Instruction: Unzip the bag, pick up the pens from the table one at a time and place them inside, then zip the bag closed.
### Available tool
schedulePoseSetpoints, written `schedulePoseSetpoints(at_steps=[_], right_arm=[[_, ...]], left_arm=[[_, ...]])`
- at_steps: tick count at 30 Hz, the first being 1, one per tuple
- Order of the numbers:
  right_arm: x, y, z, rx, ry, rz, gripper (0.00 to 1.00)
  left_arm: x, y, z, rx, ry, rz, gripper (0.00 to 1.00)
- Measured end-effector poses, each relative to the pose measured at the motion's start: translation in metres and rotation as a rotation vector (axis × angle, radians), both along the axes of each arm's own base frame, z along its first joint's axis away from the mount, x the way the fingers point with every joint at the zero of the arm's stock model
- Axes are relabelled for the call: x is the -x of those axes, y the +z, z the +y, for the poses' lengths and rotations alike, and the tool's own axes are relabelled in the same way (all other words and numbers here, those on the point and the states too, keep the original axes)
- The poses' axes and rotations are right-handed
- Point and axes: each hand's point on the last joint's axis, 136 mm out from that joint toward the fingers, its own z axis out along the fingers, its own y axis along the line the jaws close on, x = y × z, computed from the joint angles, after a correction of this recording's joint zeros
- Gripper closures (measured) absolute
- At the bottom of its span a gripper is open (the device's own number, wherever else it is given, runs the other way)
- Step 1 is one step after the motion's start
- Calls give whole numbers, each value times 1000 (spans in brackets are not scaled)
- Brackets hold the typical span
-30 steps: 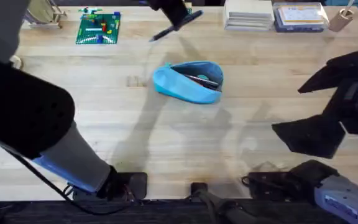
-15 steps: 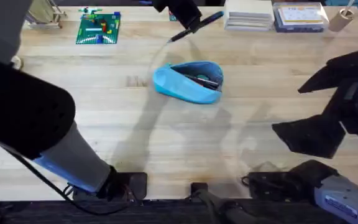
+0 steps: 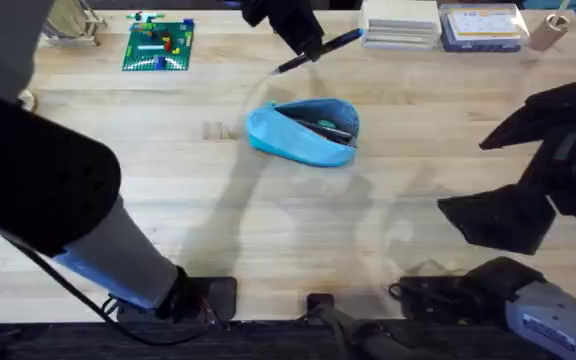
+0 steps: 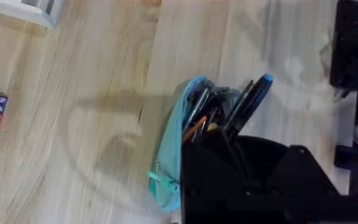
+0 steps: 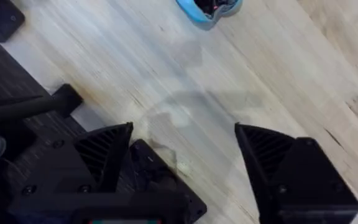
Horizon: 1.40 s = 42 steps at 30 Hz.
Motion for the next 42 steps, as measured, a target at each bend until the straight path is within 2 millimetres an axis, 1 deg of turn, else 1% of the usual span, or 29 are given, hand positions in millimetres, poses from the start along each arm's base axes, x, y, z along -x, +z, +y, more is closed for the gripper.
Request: schedulePoseSetpoints(at_steps=[4,9,18,20,26,35,42], right_arm=[[0,0,0,0,0,0,3],[0,0,0,0,0,0,3],[0,0,0,0,0,0,3],[0,0,0,0,0,0,3],[0,0,0,0,0,0,3],[0,0,0,0,0,0,3],[0,0,0,0,0,0,3]], left_arm=[[-8,-15,-3,3,-9,-17,956],[-8,-43,-2,-15,-23,10,957],[-11,-71,-3,-16,-27,19,956],[-10,-73,-3,-14,-27,26,957],[-15,-70,-9,4,-31,-6,956],[3,-71,-32,1,-101,2,957],[10,-73,-28,-13,-101,37,957]])
